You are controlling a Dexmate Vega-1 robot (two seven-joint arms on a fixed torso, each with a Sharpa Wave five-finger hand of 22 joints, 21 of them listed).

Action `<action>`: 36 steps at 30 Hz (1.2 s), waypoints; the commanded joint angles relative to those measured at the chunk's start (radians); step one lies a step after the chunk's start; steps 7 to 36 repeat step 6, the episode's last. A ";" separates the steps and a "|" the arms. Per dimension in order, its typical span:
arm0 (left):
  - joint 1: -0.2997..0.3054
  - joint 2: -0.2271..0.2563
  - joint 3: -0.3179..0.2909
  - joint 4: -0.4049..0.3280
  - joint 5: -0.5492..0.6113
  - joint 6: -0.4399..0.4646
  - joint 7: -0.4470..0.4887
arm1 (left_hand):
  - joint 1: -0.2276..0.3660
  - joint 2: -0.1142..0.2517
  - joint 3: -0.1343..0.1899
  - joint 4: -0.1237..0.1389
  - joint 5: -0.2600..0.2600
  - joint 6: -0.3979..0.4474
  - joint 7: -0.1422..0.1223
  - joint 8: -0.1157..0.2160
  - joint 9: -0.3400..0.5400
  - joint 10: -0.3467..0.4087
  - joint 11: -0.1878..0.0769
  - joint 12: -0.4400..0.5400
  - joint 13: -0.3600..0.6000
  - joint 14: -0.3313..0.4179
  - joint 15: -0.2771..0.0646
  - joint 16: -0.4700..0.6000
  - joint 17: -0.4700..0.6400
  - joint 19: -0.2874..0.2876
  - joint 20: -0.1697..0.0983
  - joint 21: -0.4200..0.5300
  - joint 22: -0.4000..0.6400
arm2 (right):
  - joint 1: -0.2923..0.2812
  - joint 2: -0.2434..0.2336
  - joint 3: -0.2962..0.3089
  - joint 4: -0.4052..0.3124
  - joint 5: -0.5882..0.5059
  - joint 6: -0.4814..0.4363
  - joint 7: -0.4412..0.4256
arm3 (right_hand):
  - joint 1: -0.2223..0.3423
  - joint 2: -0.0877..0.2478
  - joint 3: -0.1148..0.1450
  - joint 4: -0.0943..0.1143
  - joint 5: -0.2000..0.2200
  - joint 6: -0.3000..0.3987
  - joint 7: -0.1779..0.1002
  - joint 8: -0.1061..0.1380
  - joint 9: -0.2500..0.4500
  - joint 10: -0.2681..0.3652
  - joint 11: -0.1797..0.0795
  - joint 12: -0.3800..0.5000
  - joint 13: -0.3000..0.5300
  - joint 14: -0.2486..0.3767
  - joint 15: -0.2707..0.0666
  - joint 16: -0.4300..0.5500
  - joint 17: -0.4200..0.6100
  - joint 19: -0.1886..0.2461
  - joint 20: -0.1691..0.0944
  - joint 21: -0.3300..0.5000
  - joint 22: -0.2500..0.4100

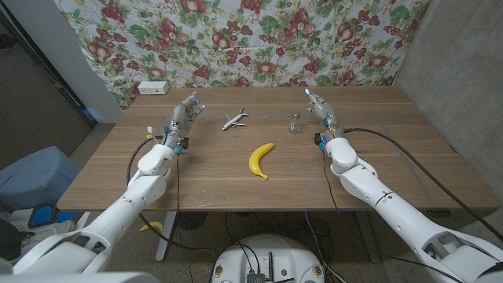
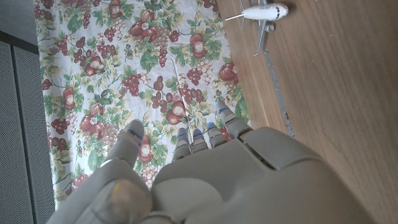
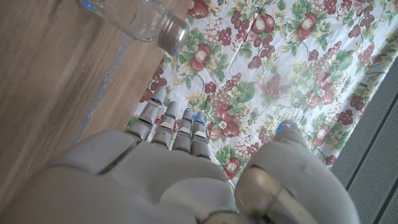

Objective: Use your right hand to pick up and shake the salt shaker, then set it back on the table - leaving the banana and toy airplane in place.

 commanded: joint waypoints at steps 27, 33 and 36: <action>-0.048 -0.007 0.001 0.098 -0.037 0.012 -0.098 | -0.013 0.044 0.007 0.000 0.001 0.004 -0.006 0.000 0.004 0.003 0.000 0.000 0.004 0.003 -0.014 0.001 0.002 0.009 0.002 -0.001 0.004 | -0.033 0.020 0.056 -0.033 0.100 0.074 0.034 | 0.002 0.015 0.003 -0.010 0.003 0.029 0.004 0.008 -0.001 0.019 0.002 0.013 -0.008 0.002 0.002 0.007 -0.012 0.010 -0.003 -0.009 0.003; -0.048 -0.007 0.001 0.098 -0.037 0.012 -0.098 | -0.013 0.044 0.007 0.000 0.001 0.004 -0.006 0.000 0.004 0.003 0.000 0.000 0.004 0.003 -0.014 0.001 0.002 0.009 0.002 -0.001 0.004 | -0.033 0.020 0.056 -0.033 0.100 0.074 0.034 | 0.002 0.015 0.003 -0.010 0.003 0.029 0.004 0.008 -0.001 0.019 0.002 0.013 -0.008 0.002 0.002 0.007 -0.012 0.010 -0.003 -0.009 0.003; -0.048 -0.007 0.001 0.098 -0.037 0.012 -0.098 | -0.013 0.044 0.007 0.000 0.001 0.004 -0.006 0.000 0.004 0.003 0.000 0.000 0.004 0.003 -0.014 0.001 0.002 0.009 0.002 -0.001 0.004 | -0.033 0.020 0.056 -0.033 0.100 0.074 0.034 | 0.002 0.015 0.003 -0.010 0.003 0.029 0.004 0.008 -0.001 0.019 0.002 0.013 -0.008 0.002 0.002 0.007 -0.012 0.010 -0.003 -0.009 0.003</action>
